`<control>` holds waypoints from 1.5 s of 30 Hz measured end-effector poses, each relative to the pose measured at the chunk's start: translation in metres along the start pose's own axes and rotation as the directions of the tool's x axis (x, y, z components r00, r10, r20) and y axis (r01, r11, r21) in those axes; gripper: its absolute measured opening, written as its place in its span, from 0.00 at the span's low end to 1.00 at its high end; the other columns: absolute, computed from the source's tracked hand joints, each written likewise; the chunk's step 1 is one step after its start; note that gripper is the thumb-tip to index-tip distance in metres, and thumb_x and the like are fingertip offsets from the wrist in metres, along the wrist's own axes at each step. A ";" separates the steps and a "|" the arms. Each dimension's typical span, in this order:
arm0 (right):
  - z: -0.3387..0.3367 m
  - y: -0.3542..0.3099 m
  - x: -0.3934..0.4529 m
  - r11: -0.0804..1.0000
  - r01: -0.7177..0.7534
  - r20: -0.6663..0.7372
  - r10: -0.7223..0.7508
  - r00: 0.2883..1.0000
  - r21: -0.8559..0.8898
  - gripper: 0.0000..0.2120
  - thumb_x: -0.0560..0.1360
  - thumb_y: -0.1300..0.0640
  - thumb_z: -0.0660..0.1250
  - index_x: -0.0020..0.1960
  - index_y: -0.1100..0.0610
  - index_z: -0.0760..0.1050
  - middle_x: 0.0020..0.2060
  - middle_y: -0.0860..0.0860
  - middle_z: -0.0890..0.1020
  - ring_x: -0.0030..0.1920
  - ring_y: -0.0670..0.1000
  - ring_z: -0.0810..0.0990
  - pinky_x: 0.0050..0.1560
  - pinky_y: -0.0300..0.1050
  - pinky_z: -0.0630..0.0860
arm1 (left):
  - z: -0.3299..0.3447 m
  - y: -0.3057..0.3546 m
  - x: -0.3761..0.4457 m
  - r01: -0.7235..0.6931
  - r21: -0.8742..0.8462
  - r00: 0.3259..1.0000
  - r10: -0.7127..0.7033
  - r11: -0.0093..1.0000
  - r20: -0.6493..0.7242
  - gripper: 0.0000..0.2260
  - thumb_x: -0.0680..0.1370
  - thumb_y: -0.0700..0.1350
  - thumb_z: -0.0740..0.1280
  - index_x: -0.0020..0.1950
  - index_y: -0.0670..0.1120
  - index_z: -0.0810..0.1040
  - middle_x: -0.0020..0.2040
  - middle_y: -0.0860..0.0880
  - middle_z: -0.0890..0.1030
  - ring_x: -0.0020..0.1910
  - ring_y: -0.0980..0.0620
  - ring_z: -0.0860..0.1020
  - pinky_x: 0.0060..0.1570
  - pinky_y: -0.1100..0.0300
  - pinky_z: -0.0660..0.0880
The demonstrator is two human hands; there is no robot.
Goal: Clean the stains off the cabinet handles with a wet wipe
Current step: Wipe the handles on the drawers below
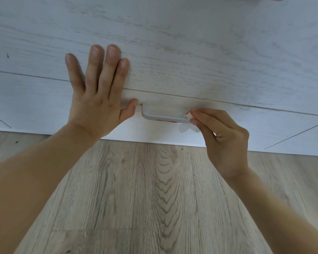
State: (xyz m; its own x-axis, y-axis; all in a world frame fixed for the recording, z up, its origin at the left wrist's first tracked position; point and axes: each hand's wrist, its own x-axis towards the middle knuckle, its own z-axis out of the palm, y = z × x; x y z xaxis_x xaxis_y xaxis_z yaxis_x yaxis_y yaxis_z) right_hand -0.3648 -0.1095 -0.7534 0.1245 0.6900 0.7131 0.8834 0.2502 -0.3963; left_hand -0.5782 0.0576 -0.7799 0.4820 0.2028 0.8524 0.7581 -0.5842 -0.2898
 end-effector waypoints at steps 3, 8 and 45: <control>-0.002 -0.002 -0.003 1.000 0.004 0.002 -0.004 1.000 -0.015 0.08 0.76 0.62 0.68 0.53 0.63 0.82 0.46 0.55 0.83 0.47 0.48 0.81 0.53 0.28 0.75 | -0.001 0.000 0.001 -0.003 -0.006 1.000 0.003 1.000 0.007 0.38 0.81 0.61 0.52 0.76 0.42 0.32 0.75 0.48 0.29 0.74 0.47 0.31 0.70 0.42 0.32; -0.004 -0.004 -0.004 0.998 0.055 -0.026 -0.056 0.998 -0.038 0.07 0.74 0.65 0.72 0.52 0.63 0.82 0.44 0.56 0.82 0.43 0.51 0.82 0.50 0.31 0.76 | -0.002 0.000 0.000 -0.011 -0.011 1.000 0.011 1.000 0.015 0.38 0.81 0.60 0.53 0.76 0.42 0.32 0.75 0.47 0.29 0.74 0.47 0.31 0.70 0.39 0.34; 0.017 -0.027 -0.001 0.989 0.037 -0.030 -0.042 0.999 -0.140 0.09 0.70 0.66 0.74 0.50 0.64 0.83 0.37 0.57 0.80 0.37 0.50 0.78 0.46 0.27 0.72 | 0.000 0.000 0.001 -0.009 0.040 1.000 0.010 0.999 -0.008 0.39 0.81 0.61 0.54 0.76 0.41 0.34 0.75 0.45 0.29 0.74 0.46 0.32 0.70 0.41 0.33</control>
State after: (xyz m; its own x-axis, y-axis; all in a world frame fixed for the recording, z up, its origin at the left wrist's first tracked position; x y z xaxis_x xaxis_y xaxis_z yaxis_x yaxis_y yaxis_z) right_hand -0.3966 -0.1058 -0.7533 0.1009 0.6579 0.7463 0.9419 0.1785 -0.2847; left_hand -0.5774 0.0580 -0.7787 0.4856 0.1906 0.8531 0.7708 -0.5537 -0.3150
